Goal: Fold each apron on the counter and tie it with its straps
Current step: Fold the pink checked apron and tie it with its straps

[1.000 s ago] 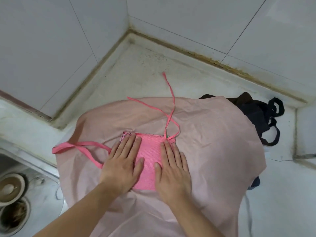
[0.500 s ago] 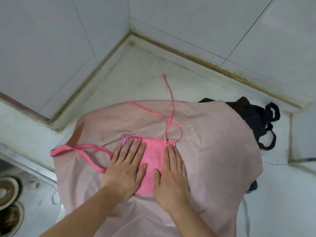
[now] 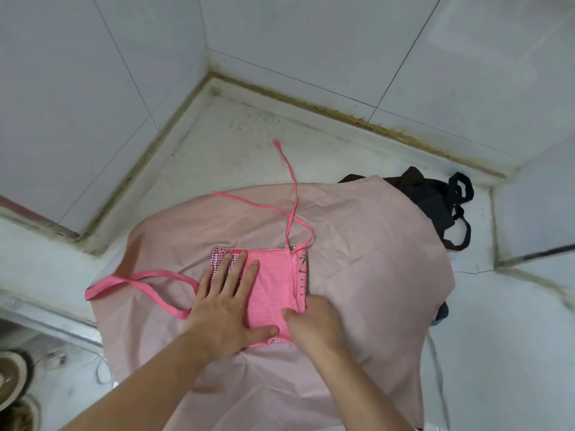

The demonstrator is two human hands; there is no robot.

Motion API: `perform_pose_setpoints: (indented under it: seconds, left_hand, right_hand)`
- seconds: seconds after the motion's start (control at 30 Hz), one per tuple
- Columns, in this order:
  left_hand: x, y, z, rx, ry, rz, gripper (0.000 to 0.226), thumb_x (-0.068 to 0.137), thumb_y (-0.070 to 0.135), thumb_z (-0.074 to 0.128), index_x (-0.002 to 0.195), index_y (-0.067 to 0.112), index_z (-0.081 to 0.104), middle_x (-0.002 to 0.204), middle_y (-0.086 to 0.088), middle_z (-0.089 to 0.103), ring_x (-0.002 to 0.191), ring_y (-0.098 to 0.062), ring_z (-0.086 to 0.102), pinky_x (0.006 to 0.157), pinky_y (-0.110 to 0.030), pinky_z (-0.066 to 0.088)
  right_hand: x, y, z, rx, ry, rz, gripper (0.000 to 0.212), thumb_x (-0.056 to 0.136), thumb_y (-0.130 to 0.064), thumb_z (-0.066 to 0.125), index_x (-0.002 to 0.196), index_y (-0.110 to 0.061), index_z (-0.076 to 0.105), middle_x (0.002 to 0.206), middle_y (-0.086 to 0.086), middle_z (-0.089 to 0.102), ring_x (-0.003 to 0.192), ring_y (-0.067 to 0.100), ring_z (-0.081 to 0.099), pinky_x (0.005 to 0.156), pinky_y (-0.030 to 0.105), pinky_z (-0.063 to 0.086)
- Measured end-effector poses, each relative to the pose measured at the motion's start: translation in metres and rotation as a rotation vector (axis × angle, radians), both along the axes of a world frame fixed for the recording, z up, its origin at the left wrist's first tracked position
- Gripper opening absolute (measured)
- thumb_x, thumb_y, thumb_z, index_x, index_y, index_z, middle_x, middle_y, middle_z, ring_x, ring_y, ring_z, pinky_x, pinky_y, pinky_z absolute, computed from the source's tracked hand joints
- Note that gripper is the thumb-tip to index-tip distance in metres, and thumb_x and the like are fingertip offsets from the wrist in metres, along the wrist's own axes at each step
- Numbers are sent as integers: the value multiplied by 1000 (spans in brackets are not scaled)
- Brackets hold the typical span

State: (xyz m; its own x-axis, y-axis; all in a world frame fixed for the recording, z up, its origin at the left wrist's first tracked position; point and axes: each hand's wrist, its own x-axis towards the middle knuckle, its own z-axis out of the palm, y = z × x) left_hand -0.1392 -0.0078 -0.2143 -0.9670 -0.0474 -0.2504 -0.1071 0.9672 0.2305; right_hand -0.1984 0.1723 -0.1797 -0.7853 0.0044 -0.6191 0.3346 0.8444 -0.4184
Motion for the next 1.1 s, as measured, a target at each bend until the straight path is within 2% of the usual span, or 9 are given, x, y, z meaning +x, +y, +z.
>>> perform_pose_setpoints:
  seconds: [0.1,0.27,0.37,0.43,0.57,0.7,0.8,0.9,1.1]
  left_hand:
    - [-4,-4,5,39,-72,-3,141,54,102,44,167,29,-1,174,-4,-9,161,-31,-7,128,-56,3]
    - [-4,17,21,-13,89,-71,116,52,84,73,148,23,50,144,-10,44,127,-36,49,106,-52,44]
    - [-2,15,22,140,-54,-37,116,64,82,71,161,38,25,138,2,36,124,-23,42,108,-40,38]
    - [-8,7,24,196,-123,-28,127,54,84,72,162,46,17,132,7,33,122,-18,37,108,-36,35]
    - [-28,-3,51,659,-360,208,106,57,63,76,155,45,40,133,10,43,129,-14,44,116,-31,35]
    - [-28,-8,62,1149,-295,560,63,69,78,68,104,26,77,107,11,75,109,-9,66,109,-33,45]
    - [-26,-2,65,1143,-227,631,38,88,54,74,103,19,78,100,2,81,98,-17,75,98,-39,56]
    - [-25,-5,57,983,-130,728,11,94,15,70,95,6,74,92,-14,79,78,-21,71,87,-46,59]
    - [-21,-17,49,911,-37,668,8,99,14,69,95,21,71,92,3,77,82,-14,72,81,-35,56]
  right_hand:
    - [3,3,0,-17,35,-13,47,76,-47,54,104,-15,73,98,0,78,97,29,73,82,36,59]
    - [3,13,-25,-145,49,-158,41,73,-52,59,99,-21,66,90,-1,74,81,31,76,67,48,64]
    - [2,11,-2,-212,10,-153,36,67,-43,74,98,-26,63,91,-6,74,76,21,76,64,47,65]
    - [3,12,9,-270,-21,-162,27,76,-22,76,99,-25,63,92,-2,75,67,19,75,56,44,64]
    - [11,6,29,-293,113,-151,26,76,-18,63,100,-29,63,85,-5,73,68,20,72,65,43,62]
    - [35,-23,52,-252,345,70,43,84,-13,57,122,-31,62,102,-10,70,93,15,66,79,33,52]
    - [53,-39,51,-198,385,392,61,89,-17,57,146,-34,46,129,-11,57,115,15,57,93,38,53]
    - [67,-40,39,-111,440,556,57,83,-21,65,137,-28,48,127,-6,48,117,20,53,98,37,51]
    - [76,-32,18,17,457,515,76,66,-23,84,133,-33,49,113,-7,50,102,21,59,82,36,55]
